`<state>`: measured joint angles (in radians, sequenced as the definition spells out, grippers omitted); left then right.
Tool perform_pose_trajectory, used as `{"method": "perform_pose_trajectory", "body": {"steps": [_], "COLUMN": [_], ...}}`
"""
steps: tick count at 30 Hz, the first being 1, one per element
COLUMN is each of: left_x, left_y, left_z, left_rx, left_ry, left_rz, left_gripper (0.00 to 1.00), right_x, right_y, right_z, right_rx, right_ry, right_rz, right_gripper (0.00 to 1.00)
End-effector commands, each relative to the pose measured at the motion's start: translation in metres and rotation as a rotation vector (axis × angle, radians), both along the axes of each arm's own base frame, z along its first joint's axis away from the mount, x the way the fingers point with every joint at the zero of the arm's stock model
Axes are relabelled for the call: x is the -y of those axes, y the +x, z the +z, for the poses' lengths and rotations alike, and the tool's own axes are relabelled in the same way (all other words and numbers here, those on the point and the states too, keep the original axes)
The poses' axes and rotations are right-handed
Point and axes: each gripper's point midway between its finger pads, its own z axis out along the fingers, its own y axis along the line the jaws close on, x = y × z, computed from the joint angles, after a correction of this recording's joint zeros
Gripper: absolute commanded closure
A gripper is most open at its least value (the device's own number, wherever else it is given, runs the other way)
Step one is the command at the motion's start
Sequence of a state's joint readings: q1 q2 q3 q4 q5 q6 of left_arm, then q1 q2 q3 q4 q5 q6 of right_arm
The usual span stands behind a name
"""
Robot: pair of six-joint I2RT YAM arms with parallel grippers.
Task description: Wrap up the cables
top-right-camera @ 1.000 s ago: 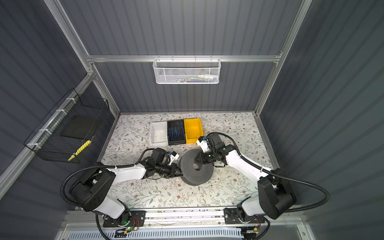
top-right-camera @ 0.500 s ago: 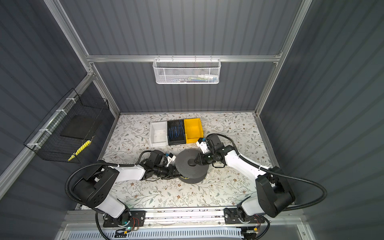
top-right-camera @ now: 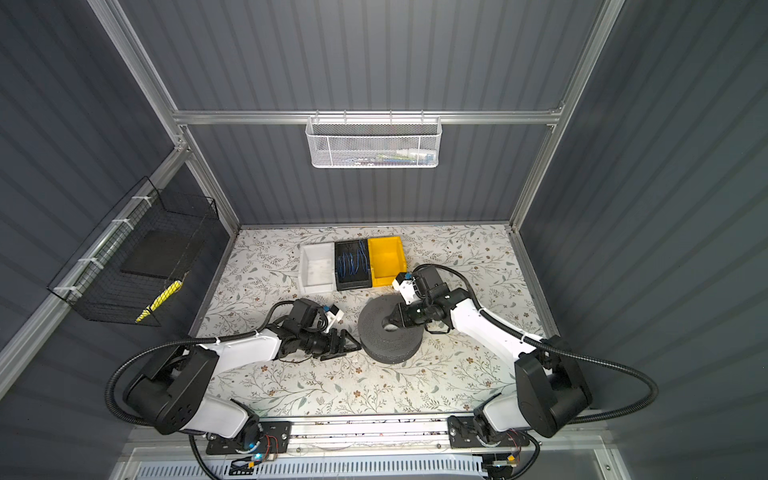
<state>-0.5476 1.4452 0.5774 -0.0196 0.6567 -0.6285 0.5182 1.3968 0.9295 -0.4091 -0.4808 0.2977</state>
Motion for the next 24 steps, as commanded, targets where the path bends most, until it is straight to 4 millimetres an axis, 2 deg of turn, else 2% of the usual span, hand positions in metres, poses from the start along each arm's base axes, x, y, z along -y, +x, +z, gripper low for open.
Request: {"method": "perform_pose_trajectory", "body": {"steps": [1, 3, 4, 6, 8, 9, 10, 11, 12, 14, 15, 18, 20, 22, 24], "left_x": [-0.016, -0.029, -0.038, -0.063, -0.09, -0.1, -0.108, -0.115, -0.123, -0.138, -0.148, -0.18, -0.208, -0.235, -0.25], "left_y": [0.003, 0.013, 0.024, 0.046, 0.072, 0.082, 0.093, 0.104, 0.113, 0.132, 0.138, 0.151, 0.154, 0.157, 0.162], "left_z": [0.023, 0.04, 0.052, 0.07, 0.093, 0.103, 0.114, 0.124, 0.132, 0.141, 0.142, 0.137, 0.12, 0.096, 0.071], "left_rx": [0.067, 0.137, 0.189, 0.28, 0.385, 0.436, 0.494, 0.554, 0.599, 0.697, 0.732, 0.859, 0.875, 0.834, 0.82], "left_ry": [0.084, 0.163, 0.21, 0.354, 0.496, 0.546, 0.588, 0.623, 0.663, 0.728, 0.763, 0.831, 0.836, 0.859, 0.91], "left_rz": [-0.007, 0.041, 0.084, 0.196, 0.316, 0.363, 0.398, 0.427, 0.458, 0.493, 0.521, 0.606, 0.682, 0.731, 0.724], "left_gripper": [0.07, 0.0, 0.0, 0.0, 0.0, 0.0, 0.0, 0.0, 0.0, 0.0, 0.0, 0.0, 0.0, 0.0, 0.0], "right_x": [0.008, 0.022, 0.03, 0.045, 0.066, 0.074, 0.084, 0.101, 0.115, 0.149, 0.159, 0.202, 0.23, 0.245, 0.252], "right_y": [0.008, 0.017, 0.022, 0.031, 0.041, 0.046, 0.053, 0.056, 0.061, 0.069, 0.071, 0.077, 0.081, 0.086, 0.089], "right_z": [0.029, 0.044, 0.052, 0.069, 0.092, 0.101, 0.107, 0.125, 0.135, 0.155, 0.16, 0.155, 0.124, 0.095, 0.076], "right_rx": [0.1, 0.18, 0.228, 0.304, 0.4, 0.439, 0.469, 0.534, 0.568, 0.68, 0.757, 0.952, 0.897, 0.815, 0.857], "right_ry": [-0.018, -0.058, -0.076, -0.091, -0.124, -0.139, -0.167, -0.189, -0.217, -0.261, -0.267, -0.307, -0.296, -0.284, -0.281], "right_rz": [-0.029, -0.095, -0.133, -0.193, -0.276, -0.299, -0.331, -0.389, -0.441, -0.548, -0.568, -0.671, -0.755, -0.801, -0.822], "right_gripper": [0.74, 0.69, 0.66, 0.49, 0.25, 0.02, 0.01, 0.01, 0.01, 0.01, 0.01, 0.01, 0.01, 0.01, 0.01]}}
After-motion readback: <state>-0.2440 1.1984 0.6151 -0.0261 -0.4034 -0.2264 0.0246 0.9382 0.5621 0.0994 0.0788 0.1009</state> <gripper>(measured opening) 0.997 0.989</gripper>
